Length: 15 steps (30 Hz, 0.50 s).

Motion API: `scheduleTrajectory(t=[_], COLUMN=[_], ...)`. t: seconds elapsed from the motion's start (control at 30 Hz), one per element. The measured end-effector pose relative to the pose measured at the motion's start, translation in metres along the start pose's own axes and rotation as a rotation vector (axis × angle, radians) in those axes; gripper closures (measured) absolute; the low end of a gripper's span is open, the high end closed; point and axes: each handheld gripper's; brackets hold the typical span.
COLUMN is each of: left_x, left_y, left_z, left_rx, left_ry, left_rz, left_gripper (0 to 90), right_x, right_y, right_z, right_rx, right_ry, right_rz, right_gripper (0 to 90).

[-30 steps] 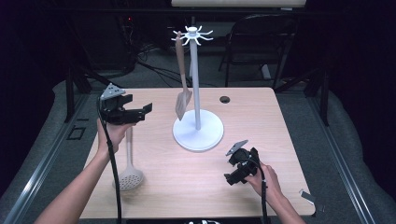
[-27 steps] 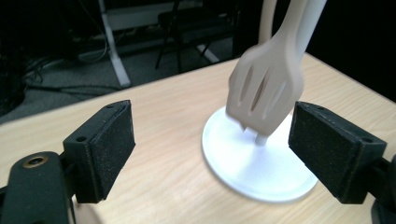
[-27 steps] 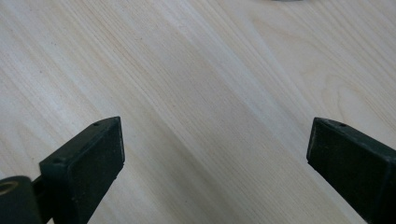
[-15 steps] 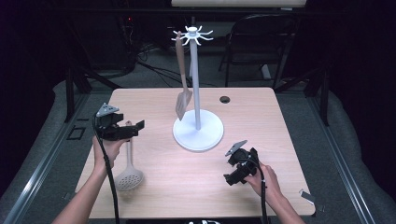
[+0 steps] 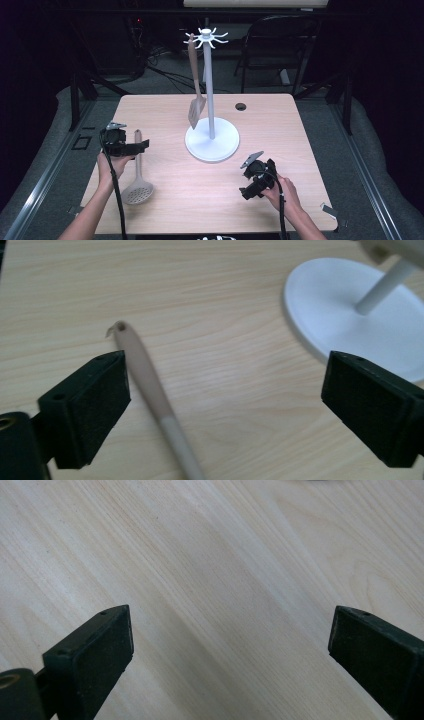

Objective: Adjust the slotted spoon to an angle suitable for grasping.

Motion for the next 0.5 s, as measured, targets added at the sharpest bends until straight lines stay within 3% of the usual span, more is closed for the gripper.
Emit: scheduleTrajectory(t=[0.07,0.27,0.4,0.5], left_x=[-0.005,-0.025,-0.037,-0.042], left_y=[-0.004,-0.017,-0.025,-0.029], left_z=[0.003,0.009,0.007,0.009], left_rx=[0.005,0.027,0.006,0.007], left_ry=[0.024,0.039,0.056,0.068], left_rz=[0.024,0.135,0.221,0.249], left_gripper=[11.0,25.8,37.5,46.4], right_x=[-0.002,-0.003,-0.003,-0.003], right_y=[0.0,0.0,0.0,0.0], right_z=[0.0,0.0,0.0,0.0], right_rx=[0.002,0.002,0.001,0.001], right_ry=[0.004,0.002,0.003,0.001], right_rz=[0.006,0.011,0.012,0.009], right_gripper=[3.7,3.8,4.2,4.3])
Point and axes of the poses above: each handheld gripper's, and its own axes: x roughly backward along the jaws, y roughly out of its top, z roughly to its left, and after that the axes turned 5 degrees about -y, right-handed
